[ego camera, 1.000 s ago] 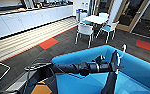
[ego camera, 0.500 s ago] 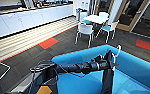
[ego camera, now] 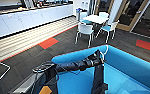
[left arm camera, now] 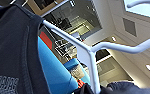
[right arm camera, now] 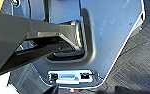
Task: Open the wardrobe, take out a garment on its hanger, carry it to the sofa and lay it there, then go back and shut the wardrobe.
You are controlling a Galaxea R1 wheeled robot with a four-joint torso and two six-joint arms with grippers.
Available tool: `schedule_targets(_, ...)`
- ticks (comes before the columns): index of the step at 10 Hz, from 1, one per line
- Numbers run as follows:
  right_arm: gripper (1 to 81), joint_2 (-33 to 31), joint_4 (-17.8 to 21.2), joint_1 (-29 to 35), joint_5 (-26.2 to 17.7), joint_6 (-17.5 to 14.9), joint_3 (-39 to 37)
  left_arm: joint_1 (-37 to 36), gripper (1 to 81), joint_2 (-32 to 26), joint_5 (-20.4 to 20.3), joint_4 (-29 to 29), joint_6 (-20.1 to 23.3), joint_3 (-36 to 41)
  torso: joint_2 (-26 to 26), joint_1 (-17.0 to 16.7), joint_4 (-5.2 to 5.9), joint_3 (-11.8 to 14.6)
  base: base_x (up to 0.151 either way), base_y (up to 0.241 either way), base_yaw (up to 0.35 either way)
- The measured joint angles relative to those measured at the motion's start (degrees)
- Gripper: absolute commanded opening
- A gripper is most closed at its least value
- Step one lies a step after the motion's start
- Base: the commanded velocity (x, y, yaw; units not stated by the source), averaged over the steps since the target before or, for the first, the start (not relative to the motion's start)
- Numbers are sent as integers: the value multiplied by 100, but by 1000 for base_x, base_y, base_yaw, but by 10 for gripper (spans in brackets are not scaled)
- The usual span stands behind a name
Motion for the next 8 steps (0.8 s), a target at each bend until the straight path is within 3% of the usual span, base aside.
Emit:
schedule_targets(4,811,2,0,0,0,2,0,79,10,87,268,421,-5,-1030,0,0,0,-2,0,0,0)
schedule_targets(8,811,0,0,0,0,0,0,350,10,-347,407,917,0,-1401,0,0,0,-2,0,0,0)
